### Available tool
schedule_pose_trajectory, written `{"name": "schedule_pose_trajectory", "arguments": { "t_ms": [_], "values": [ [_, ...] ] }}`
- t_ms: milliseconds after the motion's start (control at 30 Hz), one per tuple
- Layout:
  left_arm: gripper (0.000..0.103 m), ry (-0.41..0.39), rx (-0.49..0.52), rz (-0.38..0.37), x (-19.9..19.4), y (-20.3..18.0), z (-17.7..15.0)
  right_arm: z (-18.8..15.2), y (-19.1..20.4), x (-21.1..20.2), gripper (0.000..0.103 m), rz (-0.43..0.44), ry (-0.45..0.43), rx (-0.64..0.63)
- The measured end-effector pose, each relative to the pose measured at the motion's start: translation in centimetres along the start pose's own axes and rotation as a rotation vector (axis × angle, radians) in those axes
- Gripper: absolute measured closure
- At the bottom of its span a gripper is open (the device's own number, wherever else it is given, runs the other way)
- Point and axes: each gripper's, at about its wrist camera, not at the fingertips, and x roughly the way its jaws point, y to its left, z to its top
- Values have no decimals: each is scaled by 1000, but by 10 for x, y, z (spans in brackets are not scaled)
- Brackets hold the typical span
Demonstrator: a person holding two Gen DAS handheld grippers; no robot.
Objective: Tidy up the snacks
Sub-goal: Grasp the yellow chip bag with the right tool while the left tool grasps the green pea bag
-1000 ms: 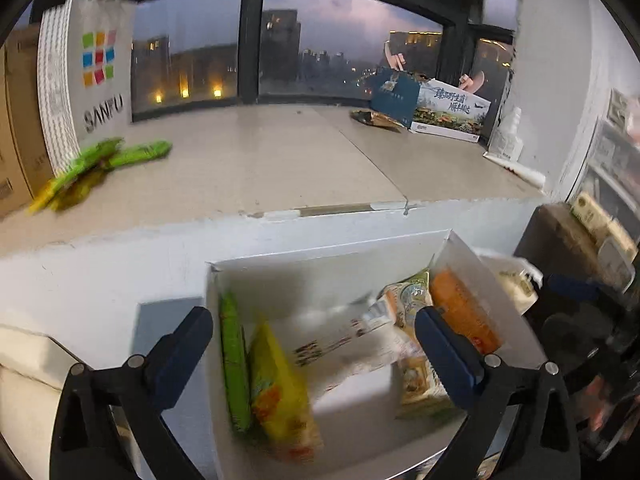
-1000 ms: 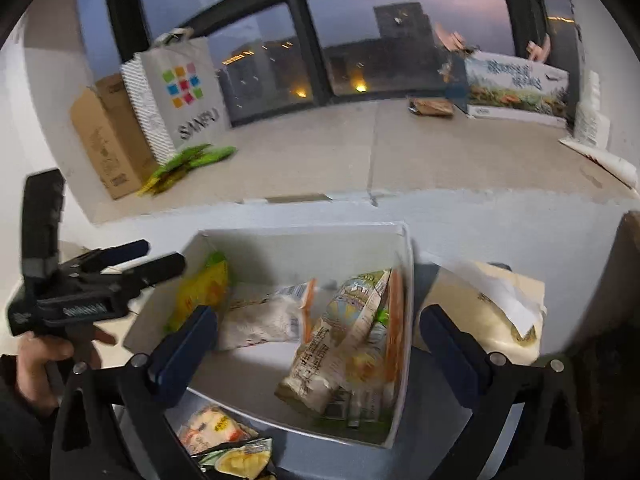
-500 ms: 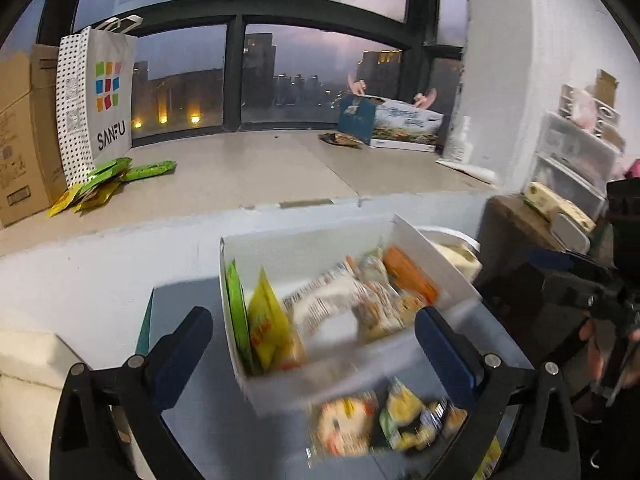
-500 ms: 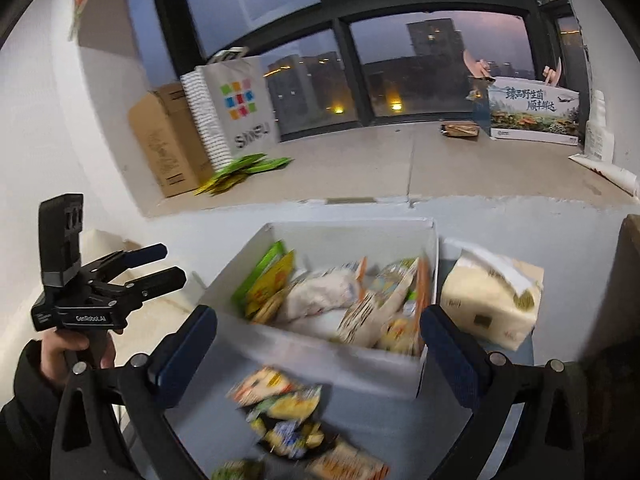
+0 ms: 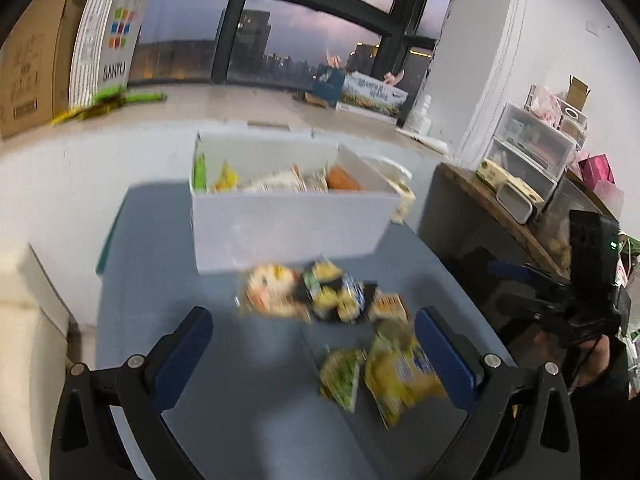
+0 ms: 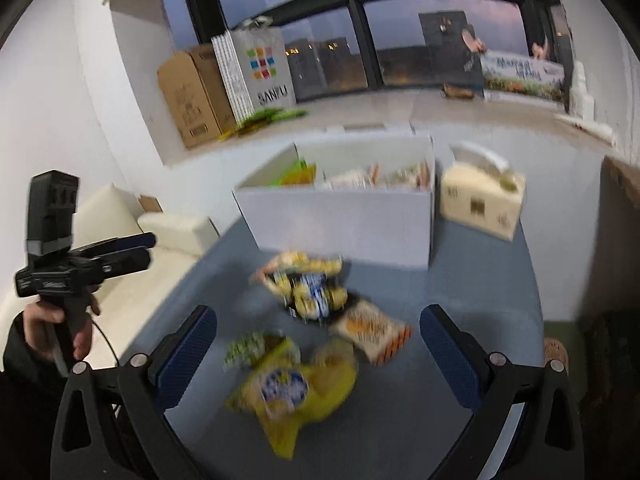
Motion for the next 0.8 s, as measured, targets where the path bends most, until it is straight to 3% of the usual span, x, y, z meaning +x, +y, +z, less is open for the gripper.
{"name": "schedule_pose_trajectory", "arguments": {
  "t_ms": [300,400,533,800],
  "values": [
    [0,17,11,36,-2,-12,-28,-22,2,14,0,-18,96,13],
    [0,19,4,31,-1,-10,-29,-35,7,30,0,47,151,51],
    [0,31,17,37,1,-12,-32,-57,10,55,0,57,244,86],
    [0,69,15,0,13,-17,-43,-65,-13,76,0,138,292,202]
  ]
}}
